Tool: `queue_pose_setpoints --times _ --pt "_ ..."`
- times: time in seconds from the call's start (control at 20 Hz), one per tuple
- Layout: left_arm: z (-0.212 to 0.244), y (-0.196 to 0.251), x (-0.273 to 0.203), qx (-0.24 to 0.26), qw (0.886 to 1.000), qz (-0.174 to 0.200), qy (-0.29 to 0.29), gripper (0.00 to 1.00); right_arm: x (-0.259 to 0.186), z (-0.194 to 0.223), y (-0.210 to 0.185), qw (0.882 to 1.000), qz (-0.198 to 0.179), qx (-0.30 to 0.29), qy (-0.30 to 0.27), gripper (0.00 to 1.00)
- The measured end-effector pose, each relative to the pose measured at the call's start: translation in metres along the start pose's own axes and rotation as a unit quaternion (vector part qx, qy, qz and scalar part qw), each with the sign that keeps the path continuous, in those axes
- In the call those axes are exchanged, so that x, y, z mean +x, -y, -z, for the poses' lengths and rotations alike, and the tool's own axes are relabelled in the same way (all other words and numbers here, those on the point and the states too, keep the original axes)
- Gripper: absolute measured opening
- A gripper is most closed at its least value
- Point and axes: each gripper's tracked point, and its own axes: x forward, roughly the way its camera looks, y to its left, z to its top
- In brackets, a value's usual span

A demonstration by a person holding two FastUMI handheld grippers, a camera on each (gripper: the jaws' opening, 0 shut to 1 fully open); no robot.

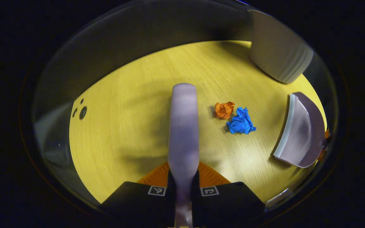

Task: Pick up the small broom and dustpan from the desktop, sweep the trash into the dustpan with the broom, and then empty the trash into the garbage bin.

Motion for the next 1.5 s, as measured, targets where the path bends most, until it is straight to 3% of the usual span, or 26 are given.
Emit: queue_pose_setpoints --times 0.25,0.3,0.45,0.5,0.7,0.75,0.85,0.9,1.25,1.3,1.5 --pt "-0.007 0.046 0.005 0.120 0.990 0.071 0.001 0.25 0.004 -0.001 0.003 0.999 -0.001 -0.033 0.006 0.36" --pt "-0.011 0.054 0.004 0.131 0.988 0.085 -0.001 0.25 0.004 0.000 0.004 1.000 -0.002 -0.031 0.004 0.31" --pt "-0.008 0.083 -0.006 0.130 0.984 0.122 -0.015 0.25 0.004 -0.001 0.004 0.999 0.001 -0.036 0.008 0.31" --pt "-0.005 0.098 -0.010 0.130 0.982 0.139 -0.021 0.25 0.005 0.000 0.004 0.999 0.001 -0.041 0.008 0.36" --pt "0.002 0.142 -0.027 0.148 0.967 0.199 -0.051 0.25 0.006 0.000 0.007 0.999 -0.002 -0.050 0.010 0.36" --pt "0.006 0.154 -0.030 0.151 0.962 0.219 -0.059 0.25 0.005 0.002 0.007 0.999 -0.005 -0.053 0.011 0.41" --pt "0.009 0.169 -0.040 0.151 0.955 0.247 -0.069 0.25 0.008 0.007 0.007 0.999 -0.008 -0.053 0.012 0.32" --pt "0.009 0.168 -0.039 0.150 0.956 0.242 -0.067 0.25 0.009 0.010 0.009 0.999 -0.009 -0.050 0.014 0.36" --pt "0.021 0.169 -0.056 0.059 0.976 0.207 -0.011 0.25 0.025 0.019 0.031 0.998 -0.011 -0.058 0.014 0.36" --pt "0.022 0.167 -0.061 0.047 0.978 0.202 0.000 0.25 0.030 0.019 0.034 0.998 -0.008 -0.055 0.012 0.41" --pt "0.040 0.155 -0.078 -0.007 0.983 0.175 0.048 0.25 0.037 0.009 0.044 0.999 0.000 -0.038 0.021 0.31"
